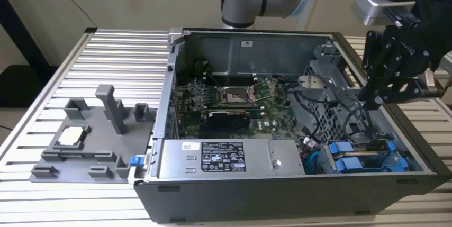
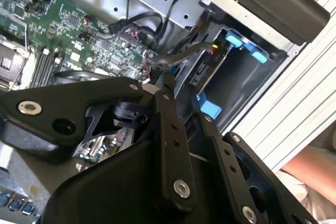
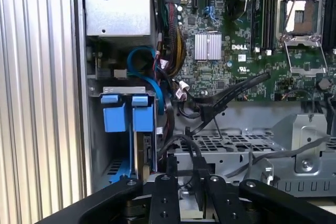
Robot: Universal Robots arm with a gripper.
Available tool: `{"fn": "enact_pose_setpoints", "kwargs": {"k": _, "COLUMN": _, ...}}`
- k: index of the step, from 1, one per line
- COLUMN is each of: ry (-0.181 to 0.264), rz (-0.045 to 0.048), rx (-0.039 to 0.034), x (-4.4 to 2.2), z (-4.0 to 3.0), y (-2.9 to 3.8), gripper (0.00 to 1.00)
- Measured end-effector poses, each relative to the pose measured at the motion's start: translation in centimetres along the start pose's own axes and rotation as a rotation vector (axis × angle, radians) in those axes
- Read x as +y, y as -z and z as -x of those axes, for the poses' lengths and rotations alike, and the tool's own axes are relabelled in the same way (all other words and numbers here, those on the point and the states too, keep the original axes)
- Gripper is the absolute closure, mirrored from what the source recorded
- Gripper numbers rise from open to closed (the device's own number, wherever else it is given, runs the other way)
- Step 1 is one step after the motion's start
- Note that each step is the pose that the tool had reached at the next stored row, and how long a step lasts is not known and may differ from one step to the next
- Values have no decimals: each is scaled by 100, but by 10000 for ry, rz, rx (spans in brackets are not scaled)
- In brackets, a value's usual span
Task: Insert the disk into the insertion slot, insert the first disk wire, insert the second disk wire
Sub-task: 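Insert the first disk wire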
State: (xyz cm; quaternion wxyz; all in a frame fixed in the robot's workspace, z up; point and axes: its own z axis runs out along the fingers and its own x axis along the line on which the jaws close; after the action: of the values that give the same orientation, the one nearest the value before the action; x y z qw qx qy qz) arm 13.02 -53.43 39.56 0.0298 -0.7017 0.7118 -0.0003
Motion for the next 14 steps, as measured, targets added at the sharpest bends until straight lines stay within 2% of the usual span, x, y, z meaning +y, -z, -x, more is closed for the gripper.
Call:
{"fn": "enact_pose_setpoints", "kwargs": {"k": 3, "ry": 108, "rz": 5, "rx": -10, "x": 32, "z": 21, "y": -10, "gripper": 73}}
{"fn": "enact_pose_setpoints", "kwargs": {"k": 7, "ry": 611, "rz": 26, "rx": -32, "x": 56, "z": 41, "y": -18, "gripper": 73}}
{"fn": "enact_pose_setpoints", "kwargs": {"k": 10, "ry": 617, "rz": 26, "rx": -34, "x": 159, "z": 94, "y": -25, "gripper": 73}}
{"fn": "enact_pose_setpoints", "kwargs": {"k": 14, "ry": 618, "rz": 26, "rx": -33, "x": 299, "z": 124, "y": -38, "gripper": 73}}
